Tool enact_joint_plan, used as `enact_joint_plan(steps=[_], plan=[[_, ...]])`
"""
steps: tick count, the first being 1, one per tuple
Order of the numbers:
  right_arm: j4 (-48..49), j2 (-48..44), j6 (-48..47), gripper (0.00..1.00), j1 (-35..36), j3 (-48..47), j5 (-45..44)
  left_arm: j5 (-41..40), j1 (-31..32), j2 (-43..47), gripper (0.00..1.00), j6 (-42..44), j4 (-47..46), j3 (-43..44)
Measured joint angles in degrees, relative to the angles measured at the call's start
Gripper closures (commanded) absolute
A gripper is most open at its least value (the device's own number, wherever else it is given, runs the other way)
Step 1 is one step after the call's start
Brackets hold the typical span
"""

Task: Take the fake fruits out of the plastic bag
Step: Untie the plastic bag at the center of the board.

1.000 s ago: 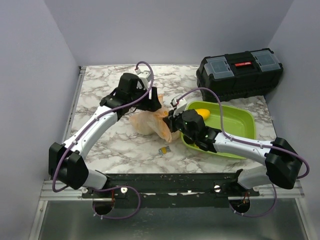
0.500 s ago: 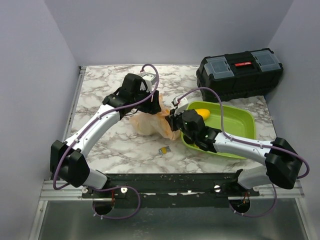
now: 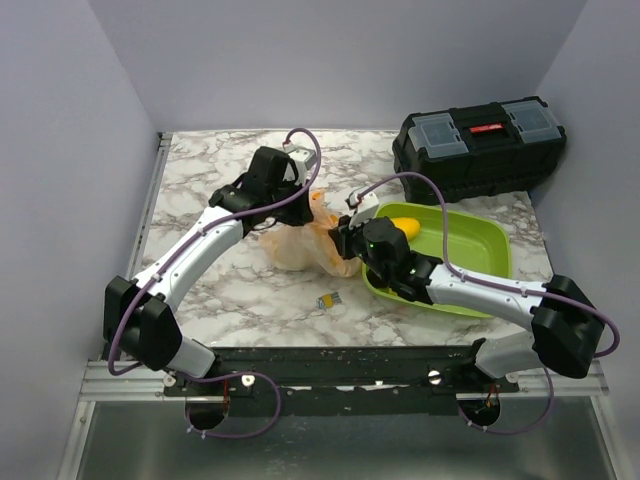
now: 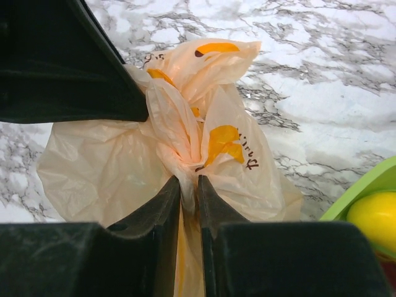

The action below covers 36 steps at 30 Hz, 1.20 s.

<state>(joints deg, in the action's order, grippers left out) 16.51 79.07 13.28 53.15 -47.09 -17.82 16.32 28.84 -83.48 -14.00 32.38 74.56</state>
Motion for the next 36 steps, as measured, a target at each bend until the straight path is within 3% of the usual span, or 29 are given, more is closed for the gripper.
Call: enact_joint_plan(steps=[3,9,15,21,23,27,29,32,36], plan=[[-0.02,0.02,0.81,0.99,0.0,0.0,-1.84,-2.47,0.17,0.13,1.0,-0.55,0.02,0.0],[-0.24,0.11,4.0,0.99,0.09,-0.31,-7.37,-7.82,0.57,4.7,1.0,-2.54,-2.49,-2.95],[0.15,-1.73,8.11,0.99,0.11,1.73,-14.84,-22.49,0.57,8.92,1.0,-6.34,-3.08,-4.37],[1.18,-3.96,9.18,0.99,0.11,5.4,-16.09,-28.33,-0.44,11.43,1.0,-8.11,-3.85,-6.62],[1.18,-3.74,8.76,0.91,0.11,5.27,-14.99,-28.35,-0.68,12.26,1.0,-8.09,-4.07,-7.32],[0.02,-3.06,7.17,0.59,0.11,3.45,-12.28,-26.8,-0.76,12.33,1.0,-7.48,-4.57,-7.32],[-1.27,-2.95,6.25,0.49,0.11,1.79,-10.88,-25.27,-0.76,12.33,1.0,-7.04,-5.07,-7.32],[-3.48,-2.97,4.55,0.4,0.11,-1.64,-7.43,-23.3,-0.76,12.35,1.0,-6.75,-5.57,-7.32],[-5.88,-2.97,3.3,0.37,0.11,-4.68,-3.76,-21.09,-0.87,12.33,1.0,-6.54,-5.86,-7.32]])
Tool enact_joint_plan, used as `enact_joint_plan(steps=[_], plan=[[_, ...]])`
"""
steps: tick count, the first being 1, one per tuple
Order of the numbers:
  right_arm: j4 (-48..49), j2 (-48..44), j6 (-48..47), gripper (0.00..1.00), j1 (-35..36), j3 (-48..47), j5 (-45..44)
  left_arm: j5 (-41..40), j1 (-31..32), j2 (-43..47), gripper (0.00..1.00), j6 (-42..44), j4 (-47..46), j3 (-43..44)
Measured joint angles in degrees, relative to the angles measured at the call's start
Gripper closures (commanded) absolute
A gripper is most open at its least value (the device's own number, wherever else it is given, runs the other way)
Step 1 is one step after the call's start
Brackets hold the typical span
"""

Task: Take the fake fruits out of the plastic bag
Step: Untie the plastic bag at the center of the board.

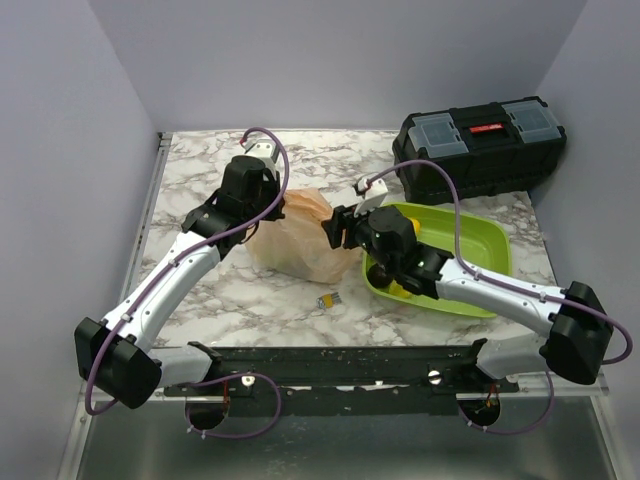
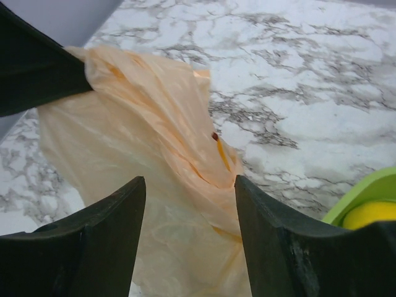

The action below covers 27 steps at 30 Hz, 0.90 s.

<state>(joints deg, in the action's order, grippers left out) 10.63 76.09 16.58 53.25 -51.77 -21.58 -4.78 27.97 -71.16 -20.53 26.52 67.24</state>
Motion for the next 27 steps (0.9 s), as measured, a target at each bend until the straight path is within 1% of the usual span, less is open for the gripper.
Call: enact_joint_plan(steps=[3,5,9,11,15,17,20,26,27], plan=[[-1.4,0.28,-1.01,0.36,-0.02,-3.13,4.02,1.25,0.0,-0.02,1.0,0.13,-0.28,0.0],[-1.77,1.09,-1.55,0.44,-0.02,-5.22,5.6,2.05,0.0,-0.11,1.0,0.17,-0.31,0.0],[-2.64,3.74,-2.23,0.58,0.0,-8.26,5.95,2.82,0.0,-0.17,1.0,0.39,-0.39,0.0],[-3.34,4.94,-2.62,0.63,0.0,-8.61,5.92,2.93,0.0,-0.17,1.0,0.57,-0.48,0.0],[-4.61,6.47,-3.13,0.64,-0.07,-8.61,5.92,3.15,0.0,-0.17,1.0,0.74,-0.5,0.0],[-4.76,6.73,-3.13,0.6,-0.07,-8.59,5.84,3.19,0.0,-0.17,1.0,0.81,-0.5,0.0],[-4.74,6.84,-3.23,0.6,-0.07,-8.5,5.27,3.34,0.0,-0.22,1.0,0.81,-0.5,0.0],[-4.96,9.49,-4.22,0.61,-0.07,-8.5,3.23,3.56,0.0,-0.33,1.0,0.81,-0.5,0.0],[-5.16,10.05,-4.28,0.63,-0.07,-8.5,2.91,3.65,0.0,-0.42,1.0,0.81,-0.5,0.0]])
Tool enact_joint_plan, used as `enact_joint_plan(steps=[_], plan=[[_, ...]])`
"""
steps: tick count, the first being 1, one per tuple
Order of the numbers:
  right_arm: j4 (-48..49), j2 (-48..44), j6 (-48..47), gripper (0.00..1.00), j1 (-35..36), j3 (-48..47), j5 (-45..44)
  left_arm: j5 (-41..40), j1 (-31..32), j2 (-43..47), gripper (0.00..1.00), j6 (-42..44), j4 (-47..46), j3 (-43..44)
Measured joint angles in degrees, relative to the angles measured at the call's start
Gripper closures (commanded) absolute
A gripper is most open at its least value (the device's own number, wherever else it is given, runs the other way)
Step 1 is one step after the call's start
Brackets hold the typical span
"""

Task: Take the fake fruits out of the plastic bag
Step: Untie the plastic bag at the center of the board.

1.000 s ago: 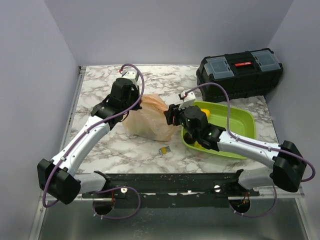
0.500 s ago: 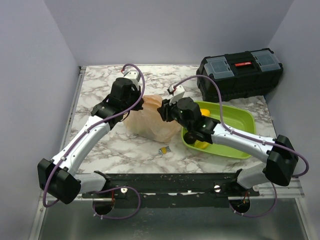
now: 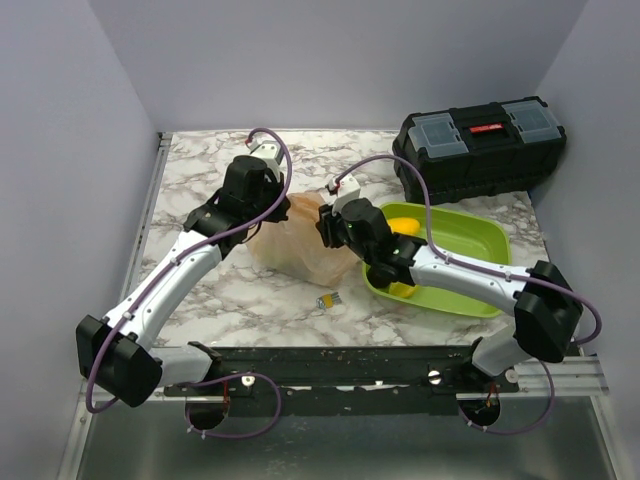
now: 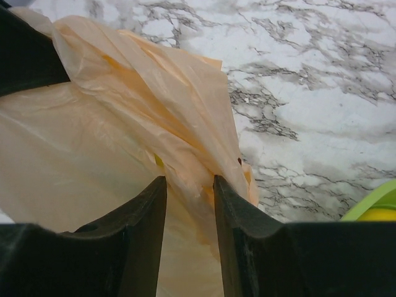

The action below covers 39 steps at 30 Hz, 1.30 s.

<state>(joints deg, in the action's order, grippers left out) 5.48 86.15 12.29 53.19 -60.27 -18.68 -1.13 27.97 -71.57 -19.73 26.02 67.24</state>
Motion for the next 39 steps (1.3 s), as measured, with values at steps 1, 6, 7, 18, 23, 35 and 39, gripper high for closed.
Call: enact_joint_plan(steps=[1,6,7,18,23,35,39], plan=[[-0.15,0.55,-0.2,0.67,0.0,0.0,-0.24,0.37,0.0,-0.07,1.0,0.0,0.0,0.02],[-0.46,1.38,-0.22,0.93,0.0,0.13,-1.03,0.72,0.0,-0.52,1.0,-0.02,0.0,0.0],[-0.09,1.14,-0.2,0.95,0.0,0.46,-1.22,0.44,0.0,-0.57,1.0,-0.09,0.02,0.0],[8.0,-11.45,3.93,0.99,-0.07,13.46,-9.6,-4.37,-4.42,0.46,1.0,-5.57,0.2,-0.74],[10.01,-13.14,5.07,0.99,-0.44,14.93,-10.21,-3.78,-6.75,0.68,0.97,-7.19,0.2,-0.74],[10.08,-13.16,5.49,0.99,-0.44,15.04,-8.55,7.8,-7.02,2.67,0.33,-4.35,-4.74,-3.67],[10.19,-13.35,5.73,0.99,-0.44,15.04,-7.39,8.11,-5.14,5.25,0.3,-1.92,-5.62,-3.96]])
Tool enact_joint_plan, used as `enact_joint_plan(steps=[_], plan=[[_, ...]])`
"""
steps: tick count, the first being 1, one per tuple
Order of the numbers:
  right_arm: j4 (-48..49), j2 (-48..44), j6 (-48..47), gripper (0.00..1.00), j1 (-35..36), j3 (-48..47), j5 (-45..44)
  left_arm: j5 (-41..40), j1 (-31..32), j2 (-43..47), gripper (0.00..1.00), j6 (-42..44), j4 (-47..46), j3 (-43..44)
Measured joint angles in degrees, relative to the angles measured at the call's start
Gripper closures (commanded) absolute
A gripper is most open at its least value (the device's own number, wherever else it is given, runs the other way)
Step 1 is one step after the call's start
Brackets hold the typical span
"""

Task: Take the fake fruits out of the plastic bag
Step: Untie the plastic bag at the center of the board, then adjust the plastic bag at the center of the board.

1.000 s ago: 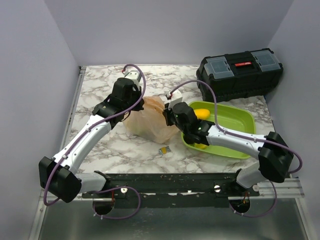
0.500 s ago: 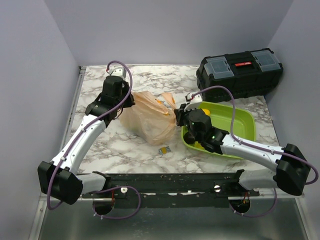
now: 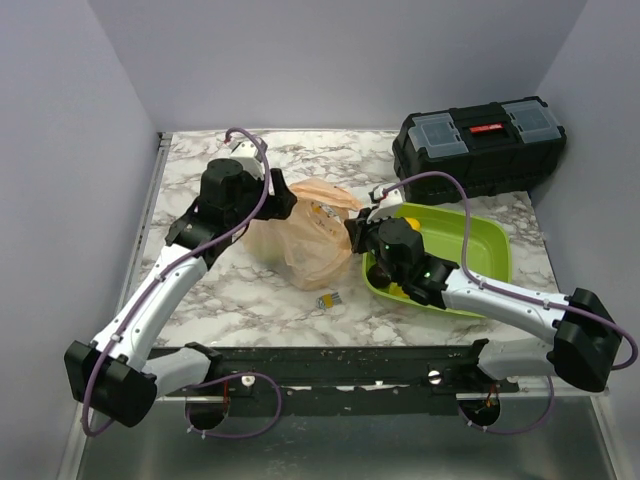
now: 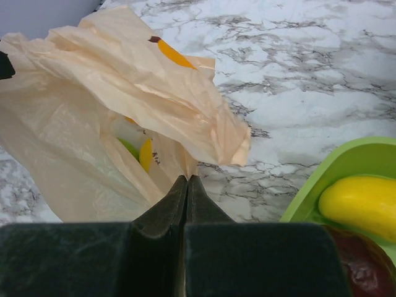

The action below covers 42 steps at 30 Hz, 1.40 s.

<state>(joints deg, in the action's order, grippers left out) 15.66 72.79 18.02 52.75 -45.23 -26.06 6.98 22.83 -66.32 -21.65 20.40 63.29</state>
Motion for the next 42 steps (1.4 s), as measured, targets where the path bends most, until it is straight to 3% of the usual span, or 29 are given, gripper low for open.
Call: enact_joint_plan(steps=[7,10,16,22,24,25,31,36,42], plan=[[0.13,-0.55,-0.02,0.99,0.0,0.0,0.52,-0.63,6.58,2.49,0.25,3.91,0.22,1.09],[0.13,-1.16,-0.02,0.99,0.0,0.0,0.74,-3.21,11.26,0.11,0.25,6.49,3.17,6.64],[0.61,-2.78,0.2,0.99,0.0,0.7,0.9,-16.76,21.92,-7.65,0.25,12.55,7.8,18.14],[0.96,-4.15,0.57,0.99,0.0,2.23,1.11,-20.26,23.32,-10.34,0.21,14.8,11.04,18.62],[1.01,-4.35,0.59,0.99,0.0,2.62,1.11,-20.46,23.76,-11.23,0.14,15.28,11.87,19.06],[1.01,-4.44,0.59,0.99,0.0,2.84,1.11,-20.55,24.11,-11.61,0.02,15.76,12.24,19.28],[1.03,-4.87,0.66,0.99,0.0,3.13,1.18,-22.1,27.43,-12.04,0.01,17.79,12.48,19.17],[1.07,-5.11,1.4,0.99,0.0,3.17,1.44,-25.07,29.59,-9.53,0.01,18.93,10.43,14.12],[1.49,-5.44,2.08,0.99,0.0,3.56,2.01,-34.32,32.59,-8.61,0.01,22.49,4.26,9.81]])
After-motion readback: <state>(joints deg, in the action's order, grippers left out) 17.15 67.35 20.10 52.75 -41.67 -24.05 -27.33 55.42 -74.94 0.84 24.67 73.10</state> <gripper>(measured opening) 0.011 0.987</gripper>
